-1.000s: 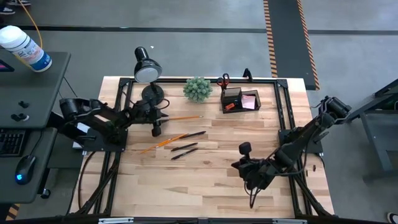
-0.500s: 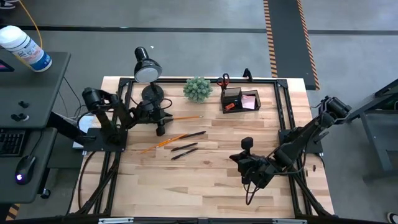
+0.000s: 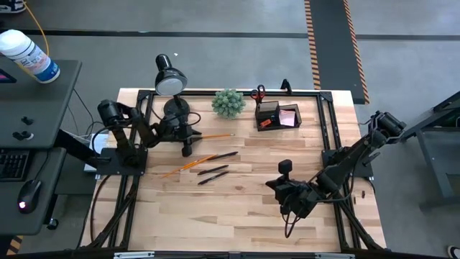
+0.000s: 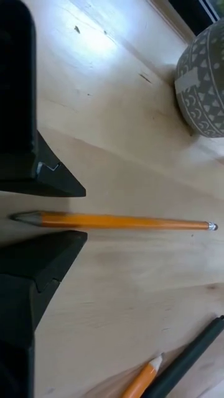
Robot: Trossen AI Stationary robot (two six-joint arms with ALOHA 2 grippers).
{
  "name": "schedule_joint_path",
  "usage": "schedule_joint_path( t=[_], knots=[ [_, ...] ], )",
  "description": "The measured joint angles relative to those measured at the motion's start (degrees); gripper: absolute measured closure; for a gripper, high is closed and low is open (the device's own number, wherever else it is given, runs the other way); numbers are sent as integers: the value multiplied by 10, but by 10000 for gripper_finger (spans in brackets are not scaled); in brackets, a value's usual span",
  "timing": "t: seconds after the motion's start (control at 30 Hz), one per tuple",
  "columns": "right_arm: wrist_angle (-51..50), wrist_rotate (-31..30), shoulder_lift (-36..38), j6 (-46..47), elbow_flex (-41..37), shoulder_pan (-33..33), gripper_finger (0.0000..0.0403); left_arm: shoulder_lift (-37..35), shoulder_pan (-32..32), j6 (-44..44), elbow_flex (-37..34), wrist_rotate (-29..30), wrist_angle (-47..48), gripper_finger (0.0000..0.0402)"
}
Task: Pick and place office supplies into organizer
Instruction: Put the top orange pencil into the black desk organizer
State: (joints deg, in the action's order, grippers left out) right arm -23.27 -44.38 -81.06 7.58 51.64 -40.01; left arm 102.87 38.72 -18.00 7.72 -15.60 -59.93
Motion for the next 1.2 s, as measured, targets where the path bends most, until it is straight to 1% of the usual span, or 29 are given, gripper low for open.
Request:
schedule_joint_path(
  t=[0.47,0.67,1.2],
  knots=[
    [0,1,0,5,0,0,399,0,0,2,-5,0,-4,309],
    [0,13,0,10,0,0,399,0,0,2,-7,1,-2,309],
    [-2,13,0,12,0,0,401,0,-1,2,-50,8,-52,309]
  ],
)
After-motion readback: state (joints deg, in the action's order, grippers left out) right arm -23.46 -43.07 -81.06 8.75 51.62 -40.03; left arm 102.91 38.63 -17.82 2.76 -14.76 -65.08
